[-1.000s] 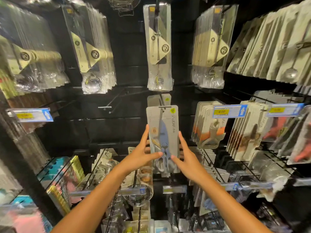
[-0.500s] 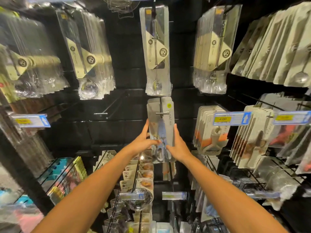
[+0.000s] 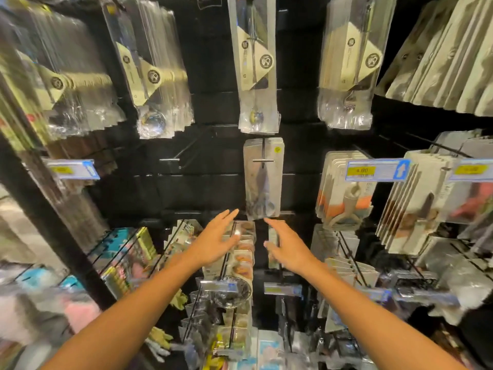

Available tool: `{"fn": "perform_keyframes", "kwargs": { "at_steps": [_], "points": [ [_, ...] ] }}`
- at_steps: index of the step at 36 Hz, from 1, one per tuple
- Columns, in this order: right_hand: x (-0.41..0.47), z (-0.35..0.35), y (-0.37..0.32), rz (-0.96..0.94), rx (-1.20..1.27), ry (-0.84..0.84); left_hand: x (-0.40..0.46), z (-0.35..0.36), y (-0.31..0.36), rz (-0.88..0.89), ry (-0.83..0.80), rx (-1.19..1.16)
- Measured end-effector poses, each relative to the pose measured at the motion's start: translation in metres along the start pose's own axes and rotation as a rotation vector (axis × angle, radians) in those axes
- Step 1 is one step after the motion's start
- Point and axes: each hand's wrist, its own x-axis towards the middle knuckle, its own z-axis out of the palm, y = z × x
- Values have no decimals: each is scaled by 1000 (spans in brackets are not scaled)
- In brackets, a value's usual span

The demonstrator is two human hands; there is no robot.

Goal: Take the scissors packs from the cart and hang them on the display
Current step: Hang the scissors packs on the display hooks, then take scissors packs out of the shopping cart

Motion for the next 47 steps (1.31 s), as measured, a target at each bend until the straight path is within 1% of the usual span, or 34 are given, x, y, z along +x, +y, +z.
{"fn": "perform_keyframes", "kwargs": {
  "at_steps": [3, 7, 11, 14, 17, 20, 22, 24, 27, 30, 33, 36, 38, 40, 42, 45, 47],
  "points": [
    [-17, 13, -5, -146, -130, -72, -37, 7, -20, 18, -27, 183],
    [-33, 44, -15, -294, -200, -178, -108, 11, -49, 26, -58, 308],
    [-51, 86, -41, -349, -256, -410, -185, 19, -83, -106, -109, 405],
    [-61, 131, -56, -451, -275, -481, -249, 24, -106, -262, -134, 408],
    [-73, 175, -64, -458, -271, -609, -307, 30, -118, -361, -128, 413],
    [-87, 213, -84, -486, -304, -703, -359, 35, -126, -562, -143, 326],
    [-96, 238, -100, -520, -348, -751, -396, 37, -135, -656, -108, 278],
    [-105, 265, -117, -544, -417, -843, -435, 40, -145, -724, -90, 273],
    [-119, 301, -145, -581, -415, -938, -486, 40, -159, -803, -49, 229],
    [-128, 336, -176, -629, -428, -1012, -531, 38, -171, -870, -9, 298],
    [-134, 374, -205, -697, -426, -1064, -581, 42, -189, -1001, 44, 272],
    [-138, 408, -232, -729, -458, -1128, -623, 51, -207, -1133, 19, 220],
    [-141, 429, -249, -729, -454, -1159, -650, 55, -218, -1187, 18, 169],
    [-143, 452, -263, -759, -456, -1160, -674, 57, -226, -1223, 61, 161],
    [-145, 475, -274, -784, -473, -1169, -692, 55, -231, -1259, 59, 135],
    [-151, 505, -288, -773, -499, -1208, -716, 57, -237, -1285, 99, 75],
    [-151, 522, -294, -802, -491, -1230, -725, 55, -239, -1301, 132, 40]
  ]
}}
